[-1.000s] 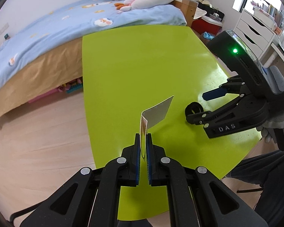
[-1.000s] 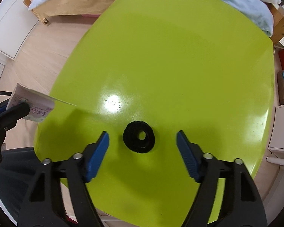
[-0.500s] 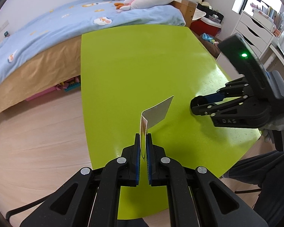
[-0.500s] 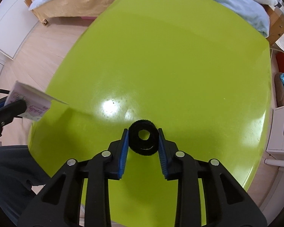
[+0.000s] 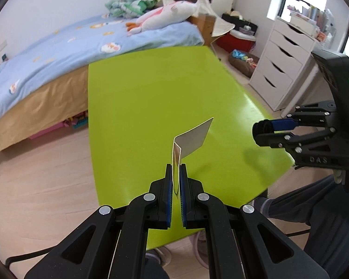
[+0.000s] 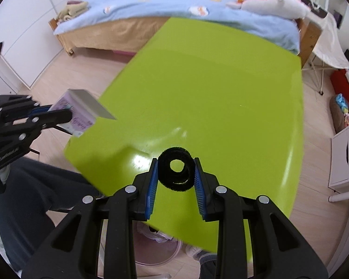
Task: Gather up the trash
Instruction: 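Carry the card and hair tie over the wastebasket with both grippers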
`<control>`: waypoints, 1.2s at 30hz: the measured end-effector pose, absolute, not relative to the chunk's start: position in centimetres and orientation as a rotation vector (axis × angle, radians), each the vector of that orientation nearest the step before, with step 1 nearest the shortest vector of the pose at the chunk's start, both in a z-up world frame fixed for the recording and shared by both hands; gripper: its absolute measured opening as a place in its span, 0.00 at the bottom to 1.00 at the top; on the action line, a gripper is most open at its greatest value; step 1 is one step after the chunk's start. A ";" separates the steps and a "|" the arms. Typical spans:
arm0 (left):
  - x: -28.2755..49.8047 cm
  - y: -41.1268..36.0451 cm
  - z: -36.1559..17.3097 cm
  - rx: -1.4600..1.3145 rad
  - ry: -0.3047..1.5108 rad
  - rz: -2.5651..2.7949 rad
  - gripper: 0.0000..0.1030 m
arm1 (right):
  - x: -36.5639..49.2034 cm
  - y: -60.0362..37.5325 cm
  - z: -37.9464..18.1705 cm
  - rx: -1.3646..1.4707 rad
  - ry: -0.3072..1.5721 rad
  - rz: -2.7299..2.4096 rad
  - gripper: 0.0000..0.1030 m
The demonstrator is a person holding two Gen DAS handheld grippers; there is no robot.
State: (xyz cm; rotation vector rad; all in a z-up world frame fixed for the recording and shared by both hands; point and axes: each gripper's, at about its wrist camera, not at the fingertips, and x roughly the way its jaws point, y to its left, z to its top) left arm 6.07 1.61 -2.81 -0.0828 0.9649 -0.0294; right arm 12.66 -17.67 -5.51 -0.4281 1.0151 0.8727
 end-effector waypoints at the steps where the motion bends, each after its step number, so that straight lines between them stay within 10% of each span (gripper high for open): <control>1: 5.7 1.2 -2.5 -0.084 0.954 -0.036 0.05 | 11.7 -18.3 -4.9 -0.429 0.991 0.873 0.28; 36: -6.1 -5.2 -2.3 -0.111 0.893 -0.118 0.05 | -2.5 -28.3 -4.6 -0.293 0.942 0.987 0.28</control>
